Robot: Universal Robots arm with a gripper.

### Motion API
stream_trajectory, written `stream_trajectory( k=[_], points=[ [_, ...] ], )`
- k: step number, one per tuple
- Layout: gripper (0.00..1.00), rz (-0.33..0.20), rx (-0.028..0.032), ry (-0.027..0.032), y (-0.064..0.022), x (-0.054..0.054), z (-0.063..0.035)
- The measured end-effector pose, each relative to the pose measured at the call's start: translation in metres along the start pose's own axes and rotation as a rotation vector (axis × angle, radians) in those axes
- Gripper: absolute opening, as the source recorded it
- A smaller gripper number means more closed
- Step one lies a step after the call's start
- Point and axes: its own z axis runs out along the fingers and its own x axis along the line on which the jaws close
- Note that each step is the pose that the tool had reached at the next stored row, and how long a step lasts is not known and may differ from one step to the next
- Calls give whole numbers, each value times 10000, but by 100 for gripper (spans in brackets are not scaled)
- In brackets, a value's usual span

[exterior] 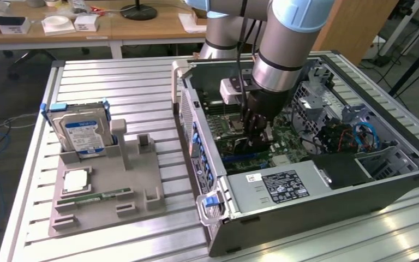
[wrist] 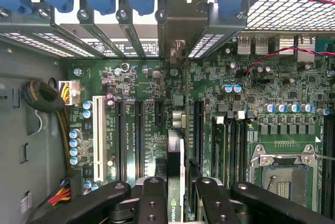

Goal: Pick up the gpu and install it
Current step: 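Insert the gpu into the slot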

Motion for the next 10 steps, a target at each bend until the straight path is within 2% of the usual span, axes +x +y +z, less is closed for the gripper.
stream_trajectory(
  k=[10],
  points=[
    [26,-1,2,-1,3,-5,27]
  ],
)
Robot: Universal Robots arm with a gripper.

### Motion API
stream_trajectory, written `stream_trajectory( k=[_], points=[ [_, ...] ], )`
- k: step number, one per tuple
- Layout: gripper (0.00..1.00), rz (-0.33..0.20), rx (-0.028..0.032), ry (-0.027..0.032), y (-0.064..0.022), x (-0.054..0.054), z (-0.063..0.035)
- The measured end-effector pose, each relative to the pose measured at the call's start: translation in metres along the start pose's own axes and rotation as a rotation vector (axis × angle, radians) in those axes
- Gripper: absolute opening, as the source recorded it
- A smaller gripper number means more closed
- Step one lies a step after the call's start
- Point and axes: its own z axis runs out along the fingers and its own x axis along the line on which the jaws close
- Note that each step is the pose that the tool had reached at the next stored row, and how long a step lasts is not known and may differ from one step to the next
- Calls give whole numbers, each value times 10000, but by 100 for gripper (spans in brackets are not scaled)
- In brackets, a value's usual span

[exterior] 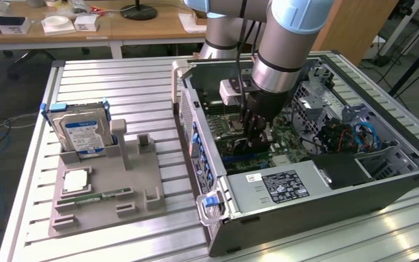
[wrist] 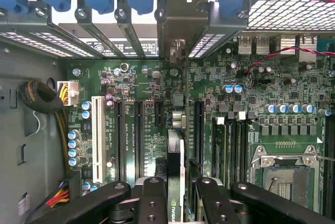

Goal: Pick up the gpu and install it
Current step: 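Insert the gpu into the slot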

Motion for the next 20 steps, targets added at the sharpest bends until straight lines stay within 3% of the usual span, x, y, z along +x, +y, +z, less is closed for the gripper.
stream_trajectory(
  k=[20],
  points=[
    [26,0,34,1,15,-7,75]
  ],
)
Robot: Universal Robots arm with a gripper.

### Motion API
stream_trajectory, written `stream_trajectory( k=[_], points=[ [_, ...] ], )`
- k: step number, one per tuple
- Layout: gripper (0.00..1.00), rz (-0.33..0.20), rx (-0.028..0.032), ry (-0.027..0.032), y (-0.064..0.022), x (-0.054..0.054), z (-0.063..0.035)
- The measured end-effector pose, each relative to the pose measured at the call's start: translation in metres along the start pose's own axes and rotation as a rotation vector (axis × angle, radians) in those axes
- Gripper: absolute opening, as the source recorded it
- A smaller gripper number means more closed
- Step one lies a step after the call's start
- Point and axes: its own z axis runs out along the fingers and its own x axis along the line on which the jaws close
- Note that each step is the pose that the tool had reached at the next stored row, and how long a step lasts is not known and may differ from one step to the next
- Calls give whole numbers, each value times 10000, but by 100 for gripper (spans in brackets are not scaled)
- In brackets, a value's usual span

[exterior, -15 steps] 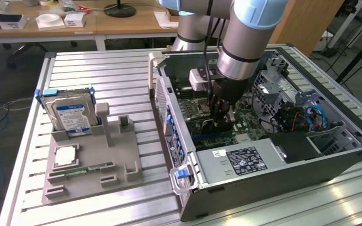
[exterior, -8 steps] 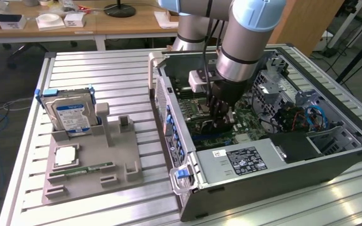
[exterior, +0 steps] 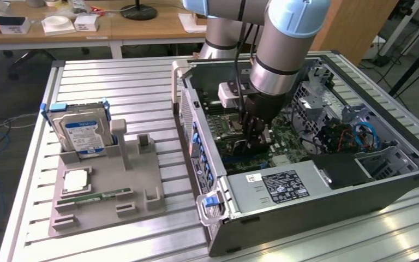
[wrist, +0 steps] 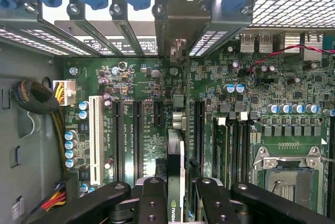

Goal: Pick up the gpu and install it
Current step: 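Insert the gpu into the slot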

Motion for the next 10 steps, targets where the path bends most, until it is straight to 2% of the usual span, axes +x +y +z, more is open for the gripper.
stream_trajectory(
  k=[10],
  points=[
    [26,0,4,2,0,0,5]
  ],
)
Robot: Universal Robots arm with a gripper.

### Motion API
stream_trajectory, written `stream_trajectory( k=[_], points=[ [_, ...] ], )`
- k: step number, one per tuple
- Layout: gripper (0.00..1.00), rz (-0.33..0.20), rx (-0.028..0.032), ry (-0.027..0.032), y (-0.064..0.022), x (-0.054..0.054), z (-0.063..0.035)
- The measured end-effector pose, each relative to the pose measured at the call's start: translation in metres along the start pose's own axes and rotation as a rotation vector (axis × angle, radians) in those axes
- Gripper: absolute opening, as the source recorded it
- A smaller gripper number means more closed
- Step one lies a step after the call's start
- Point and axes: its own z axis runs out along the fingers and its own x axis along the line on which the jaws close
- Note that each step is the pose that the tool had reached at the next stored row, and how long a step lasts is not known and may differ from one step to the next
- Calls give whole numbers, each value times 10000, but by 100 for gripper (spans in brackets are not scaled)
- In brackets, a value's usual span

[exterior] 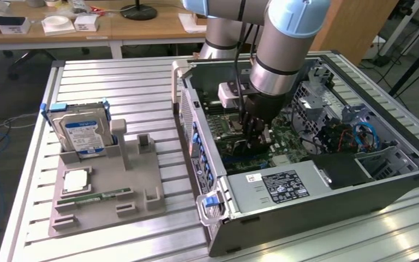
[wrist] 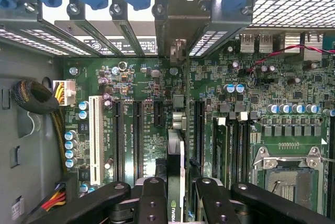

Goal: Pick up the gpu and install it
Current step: 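Insert the gpu into the slot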

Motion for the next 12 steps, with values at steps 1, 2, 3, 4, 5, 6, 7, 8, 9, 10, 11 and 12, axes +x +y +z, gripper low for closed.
stream_trajectory(
  k=[1,2,3,4,5,6,7,8,9,10,11,12],
  points=[
    [26,-2,10,2,-1,0,6],
    [26,0,25,-4,1,0,17],
    [26,0,39,-1,0,1,23],
    [26,2,53,-17,1,0,35],
    [26,4,59,-19,2,-1,40],
    [26,3,58,-16,1,0,39],
    [26,1,57,-11,0,0,37],
    [26,-1,55,-9,0,0,37],
    [26,-1,54,-5,0,1,36],
    [26,-1,54,-4,0,1,36],
    [26,-1,54,-5,0,1,37],
    [26,-1,53,-4,0,1,36]
  ],
)
